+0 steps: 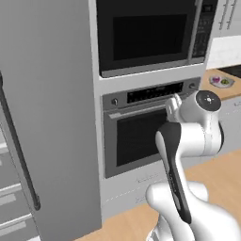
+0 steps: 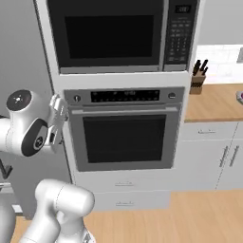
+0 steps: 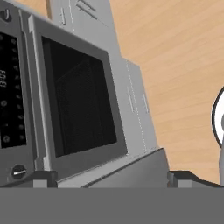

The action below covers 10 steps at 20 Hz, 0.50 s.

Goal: Take the meat container that has the fish and place it on the second highest rack of the freezer. Then take the vegetable container that has the onion and lime and place it on the highest rack of the freezer.

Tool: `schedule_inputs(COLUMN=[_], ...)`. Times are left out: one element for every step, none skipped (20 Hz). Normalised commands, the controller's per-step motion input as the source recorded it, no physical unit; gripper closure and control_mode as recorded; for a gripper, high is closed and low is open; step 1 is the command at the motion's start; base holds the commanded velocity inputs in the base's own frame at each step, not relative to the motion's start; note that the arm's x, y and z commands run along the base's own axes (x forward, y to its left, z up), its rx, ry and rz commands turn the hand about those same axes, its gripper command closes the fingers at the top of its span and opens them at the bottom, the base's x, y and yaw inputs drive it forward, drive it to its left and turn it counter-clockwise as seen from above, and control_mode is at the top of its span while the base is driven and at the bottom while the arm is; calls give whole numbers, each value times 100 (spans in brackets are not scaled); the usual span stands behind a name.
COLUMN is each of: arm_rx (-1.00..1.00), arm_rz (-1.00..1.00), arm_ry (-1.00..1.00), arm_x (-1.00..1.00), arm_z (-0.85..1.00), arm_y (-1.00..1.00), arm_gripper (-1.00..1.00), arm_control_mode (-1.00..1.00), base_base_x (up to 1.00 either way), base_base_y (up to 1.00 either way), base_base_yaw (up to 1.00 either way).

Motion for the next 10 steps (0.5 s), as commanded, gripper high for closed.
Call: schedule_inputs(arm_rx=[0, 0, 0, 0, 0, 0, 0, 0, 0, 0], arm_rz=[0, 0, 0, 0, 0, 0, 0, 0, 0, 0], arm_ry=[0, 0, 0, 0, 0, 0, 0, 0, 0, 0], arm_x=[0, 0, 0, 0, 0, 0, 0, 0, 0, 0], arm_z=[0, 0, 0, 0, 0, 0, 0, 0, 0, 0], arm_y=[0, 0, 0, 0, 0, 0, 0, 0, 0, 0], arm_gripper=[-100, -100, -100, -100, -100, -100, -100, -100, -100, -100], arm_control_mode=[100, 100, 100, 100, 100, 100, 100, 100, 100, 100], base_base_x=[49, 47, 55, 56, 59, 62, 63, 64, 71, 78], base_base_y=[-100, -100, -100, -100, -100, -100, -100, -100, -100, -100], base_base_yaw=[-9, -7, -3, 0, 0, 0, 0, 0, 0, 0])
